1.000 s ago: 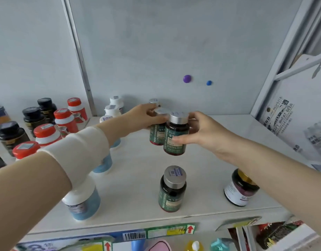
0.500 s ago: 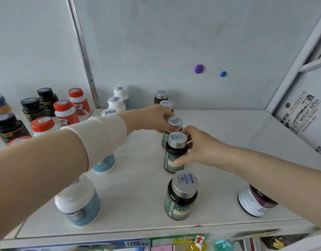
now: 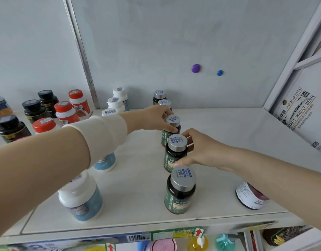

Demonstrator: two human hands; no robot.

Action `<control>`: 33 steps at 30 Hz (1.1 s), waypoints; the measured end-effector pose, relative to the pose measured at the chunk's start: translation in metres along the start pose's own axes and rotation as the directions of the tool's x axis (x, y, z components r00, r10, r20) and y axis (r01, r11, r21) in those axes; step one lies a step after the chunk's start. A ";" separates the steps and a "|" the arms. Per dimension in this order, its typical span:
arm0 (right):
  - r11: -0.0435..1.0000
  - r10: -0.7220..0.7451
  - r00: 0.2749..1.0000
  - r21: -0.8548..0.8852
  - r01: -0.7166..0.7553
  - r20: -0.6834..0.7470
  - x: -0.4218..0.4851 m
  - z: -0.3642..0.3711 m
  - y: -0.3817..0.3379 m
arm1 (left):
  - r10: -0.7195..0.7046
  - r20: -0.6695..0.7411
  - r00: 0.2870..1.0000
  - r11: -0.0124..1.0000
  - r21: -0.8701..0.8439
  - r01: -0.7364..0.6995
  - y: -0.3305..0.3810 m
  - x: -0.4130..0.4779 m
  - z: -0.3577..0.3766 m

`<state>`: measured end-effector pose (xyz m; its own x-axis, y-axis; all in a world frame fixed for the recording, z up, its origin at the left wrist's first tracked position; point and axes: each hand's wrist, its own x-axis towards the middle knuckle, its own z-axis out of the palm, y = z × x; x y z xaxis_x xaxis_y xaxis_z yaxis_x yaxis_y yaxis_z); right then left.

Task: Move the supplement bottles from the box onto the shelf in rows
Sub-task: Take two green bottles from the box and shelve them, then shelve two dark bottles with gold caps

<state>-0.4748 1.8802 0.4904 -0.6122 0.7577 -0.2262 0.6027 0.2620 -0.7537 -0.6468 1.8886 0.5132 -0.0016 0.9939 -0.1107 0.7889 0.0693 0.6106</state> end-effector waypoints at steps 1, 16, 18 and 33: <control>1.000 0.007 1.000 0.003 -0.006 -0.008 -0.002 -0.002 0.000 | 0.002 -0.022 1.000 0.999 0.038 -0.001 0.001 -0.003 0.000; 0.848 -0.362 0.918 -0.465 0.254 -0.159 -0.052 0.029 -0.092 | -0.023 -0.439 0.898 0.541 0.750 0.381 0.018 -0.187 -0.052; 0.767 -0.459 0.882 -0.549 0.332 -0.108 -0.058 0.060 -0.117 | -0.026 -0.485 0.874 0.432 0.783 0.447 0.009 -0.225 -0.057; 0.185 -0.772 0.540 -0.694 0.696 0.336 -0.124 0.396 -0.359 | -0.437 -0.725 0.533 -0.020 0.600 0.800 -0.183 -0.608 -0.123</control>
<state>-0.8177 1.4557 0.5449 -0.9676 0.0058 0.2525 0.0402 0.9905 0.1312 -0.8652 1.2827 0.5652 -0.7909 0.5618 0.2425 0.3519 0.7418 -0.5708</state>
